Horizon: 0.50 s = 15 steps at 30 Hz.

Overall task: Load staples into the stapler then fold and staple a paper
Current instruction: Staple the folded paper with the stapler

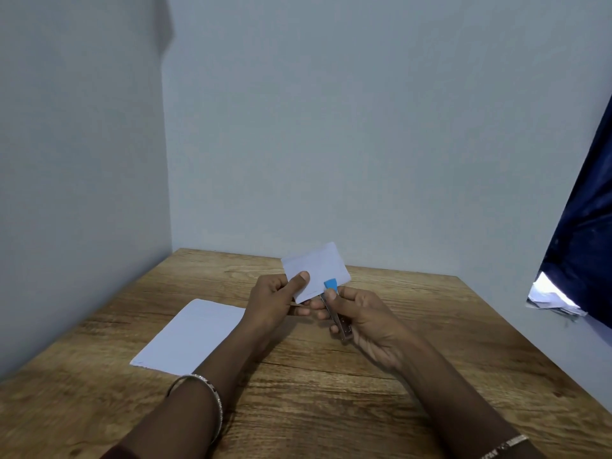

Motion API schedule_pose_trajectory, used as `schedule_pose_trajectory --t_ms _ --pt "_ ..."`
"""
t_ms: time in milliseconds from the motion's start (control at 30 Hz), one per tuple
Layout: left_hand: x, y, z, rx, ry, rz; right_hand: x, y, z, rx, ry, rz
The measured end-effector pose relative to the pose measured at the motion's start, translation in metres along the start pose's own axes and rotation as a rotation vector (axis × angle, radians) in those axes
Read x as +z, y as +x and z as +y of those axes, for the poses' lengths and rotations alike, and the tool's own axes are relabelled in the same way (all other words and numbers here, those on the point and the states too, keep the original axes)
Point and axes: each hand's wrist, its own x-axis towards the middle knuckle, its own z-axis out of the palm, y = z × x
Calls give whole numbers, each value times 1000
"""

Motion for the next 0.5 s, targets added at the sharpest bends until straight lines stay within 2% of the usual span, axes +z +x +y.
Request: schedule_pose_trajectory --t_ms 167,500 --pt "2 1 -1 25 38 2 -2 3 2 14 76 4" --pt "2 3 -3 25 34 -6 -6 5 4 -8 77 30"
